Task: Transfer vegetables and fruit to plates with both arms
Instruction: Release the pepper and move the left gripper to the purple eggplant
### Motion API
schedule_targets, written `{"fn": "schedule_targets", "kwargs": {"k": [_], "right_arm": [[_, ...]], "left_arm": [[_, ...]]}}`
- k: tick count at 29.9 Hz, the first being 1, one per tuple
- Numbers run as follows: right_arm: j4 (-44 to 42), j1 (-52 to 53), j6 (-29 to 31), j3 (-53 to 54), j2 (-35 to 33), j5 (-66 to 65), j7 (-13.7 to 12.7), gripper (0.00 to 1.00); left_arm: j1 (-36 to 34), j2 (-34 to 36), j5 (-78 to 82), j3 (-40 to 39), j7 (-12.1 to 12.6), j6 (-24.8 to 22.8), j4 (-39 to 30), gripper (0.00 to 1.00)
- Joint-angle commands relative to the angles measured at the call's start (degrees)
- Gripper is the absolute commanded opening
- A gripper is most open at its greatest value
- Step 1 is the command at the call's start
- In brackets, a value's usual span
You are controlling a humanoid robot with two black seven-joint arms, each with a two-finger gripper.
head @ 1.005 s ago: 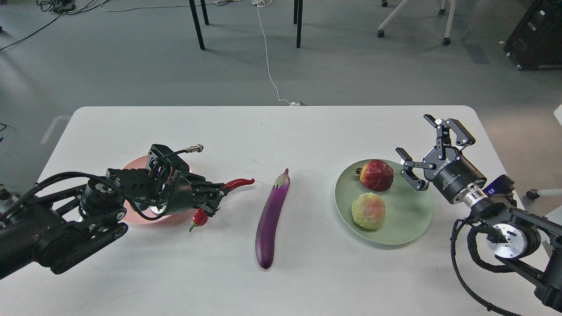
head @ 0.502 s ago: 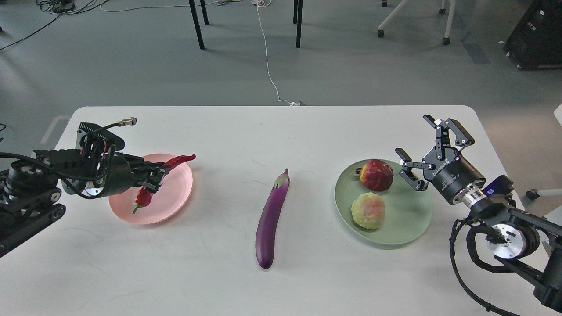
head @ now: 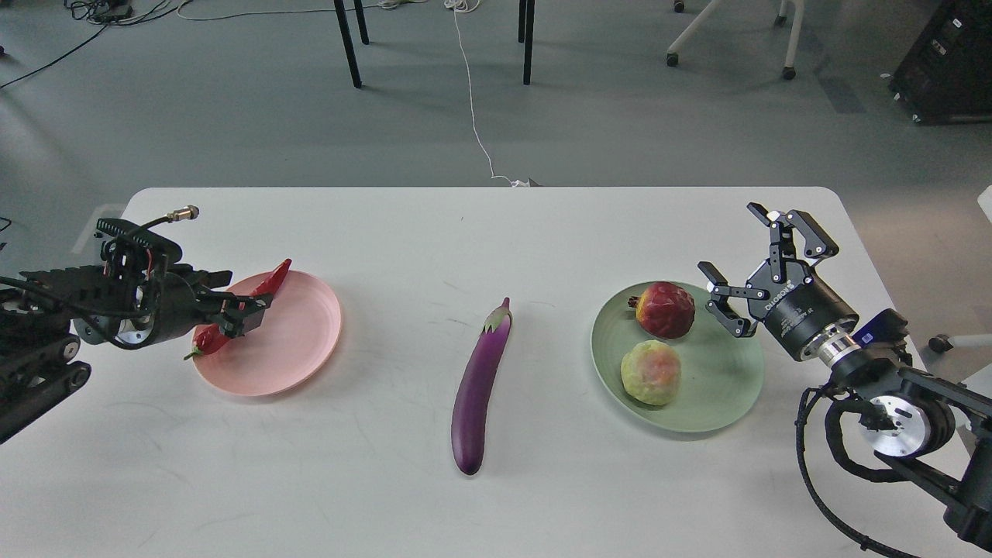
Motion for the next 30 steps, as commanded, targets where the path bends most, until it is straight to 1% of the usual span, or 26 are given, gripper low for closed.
{"fn": "schedule_targets", "kwargs": {"k": [1,2,4,6,8,12,14,15,17,20,23,30], "right_arm": [[0.05,0.00,0.00,0.09,0.06,0.00,0.00,0.98],[0.14,0.00,0.00,0.09,0.06,0.00,0.00,0.98],[0.05,0.00,0.00,0.09,-0.03,0.00,0.00,0.98],[0.05,0.00,0.00,0.00,-0.03,0.00,0.00,0.98],[-0.03,0.00,0.00,-0.09,-0.03,0.00,0.00,0.98],[0.05,-0.08,0.00,-0.26,-0.03,0.00,0.00,0.98],[0.05,-0.17,-0.09,-0.17,-0.03,0.00,0.00,0.98],[0.05,-0.35,-0.09,-0.09,-0.03,0.00,0.00,0.98],[0.05,-0.53,-0.09,0.09,-0.03,0.00,0.00,0.98],[-0.03,-0.53,0.00,0.09,-0.11,0.00,0.00,0.98],[0.05,-0.53,-0.09,0.18,-0.03,0.00,0.00,0.98],[0.05,-0.53,0.00,0.18,-0.03,0.00,0.00,0.98]], "left_arm": [[-1.19,0.28,-3.03,-0.60,0.89,-0.37,-8.01,0.73],[-1.71,0.45,-3.91,-0.60,1.24,-0.46,-10.48,0.74],[-2.77,0.02,-4.97,-0.51,3.60,-1.68,-16.02,0.76],[-2.95,-1.38,-5.59,-0.60,7.38,-3.26,-20.24,0.77],[-2.86,-5.15,-6.21,-0.42,10.89,-4.06,-22.97,0.79],[-1.37,-12.36,-6.21,0.80,16.35,-4.15,-24.74,0.85],[-0.84,-15.70,-6.12,1.42,18.20,-4.15,-24.31,0.88],[-0.67,-16.94,-5.95,1.42,18.82,-4.06,-23.95,0.91],[-0.23,-18.09,-5.94,1.51,19.17,-4.23,-23.43,0.97],[1.09,-18.44,-5.86,1.60,19.26,-5.55,-23.42,0.98],[1.88,-18.97,-5.86,2.47,20.31,-7.66,-23.34,0.98],[4.17,-19.67,-5.68,3.27,20.76,-7.84,-21.06,0.98]]}}
